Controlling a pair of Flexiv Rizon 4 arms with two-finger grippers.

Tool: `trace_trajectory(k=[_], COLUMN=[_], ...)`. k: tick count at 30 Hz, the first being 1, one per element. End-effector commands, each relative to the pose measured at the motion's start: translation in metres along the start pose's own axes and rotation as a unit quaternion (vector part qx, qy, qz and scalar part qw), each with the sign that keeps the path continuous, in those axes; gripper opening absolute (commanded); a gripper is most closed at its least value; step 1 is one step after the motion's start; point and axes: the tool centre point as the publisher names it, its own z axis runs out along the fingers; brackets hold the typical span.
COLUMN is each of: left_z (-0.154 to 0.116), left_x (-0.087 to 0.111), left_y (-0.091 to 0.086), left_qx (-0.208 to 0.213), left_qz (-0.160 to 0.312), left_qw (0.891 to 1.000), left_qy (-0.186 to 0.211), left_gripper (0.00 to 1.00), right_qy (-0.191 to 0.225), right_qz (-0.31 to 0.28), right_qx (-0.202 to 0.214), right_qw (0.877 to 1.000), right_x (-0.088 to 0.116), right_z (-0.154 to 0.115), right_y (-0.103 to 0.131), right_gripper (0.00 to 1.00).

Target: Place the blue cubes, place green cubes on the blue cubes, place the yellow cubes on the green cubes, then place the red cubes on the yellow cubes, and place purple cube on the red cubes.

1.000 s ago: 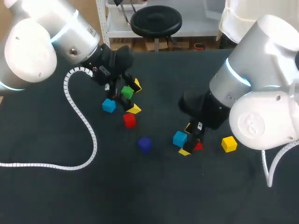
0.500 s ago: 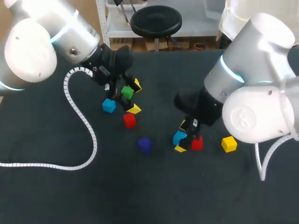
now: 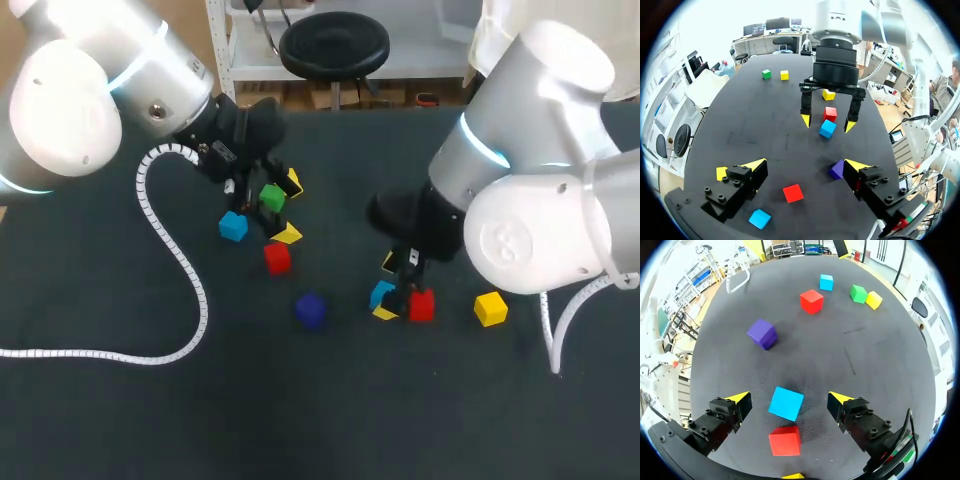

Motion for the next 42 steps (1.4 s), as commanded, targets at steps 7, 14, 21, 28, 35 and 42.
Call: trace_trajectory(k=[7, 14, 21, 28, 35, 42], left_z=[0.0, 0.0, 0.0, 0.0, 0.0, 0.0], left_x=[0.0, 0.0, 0.0, 0.0, 0.0, 0.0], left_y=[0.001, 0.001, 0.001, 0.001, 0.001, 0.001], left_qx=[0.002, 0.002, 0.002, 0.002, 0.002, 0.002], left_qz=[0.001, 0.001, 0.001, 0.001, 0.001, 0.001], left_qw=[1.0, 1.0, 1.0, 1.0, 1.0, 1.0], left_qy=[0.0, 0.0, 0.0, 0.0, 0.0, 0.0], left_gripper=[1.0, 1.0, 1.0, 1.0, 1.0, 1.0], right_qy=[0.011, 0.02, 0.024, 0.02, -0.003, -0.005], right_qz=[-0.004, -0.008, -0.011, -0.036, -0.082, -0.127], right_qx=[-0.016, -0.017, -0.012, -0.018, -0.006, 0.008], right_qw=[1.0, 1.0, 1.0, 0.999, 0.997, 0.992], right_x=[-0.001, 0.0, 0.001, -0.005, -0.015, -0.029], right_z=[0.013, 0.012, 0.01, 0.006, -0.011, -0.025], right_y=[0.0, -0.003, -0.004, 0.004, 0.008, 0.017], right_gripper=[0.94, 0.39, 0.0, 0.0, 0.0, 0.0])
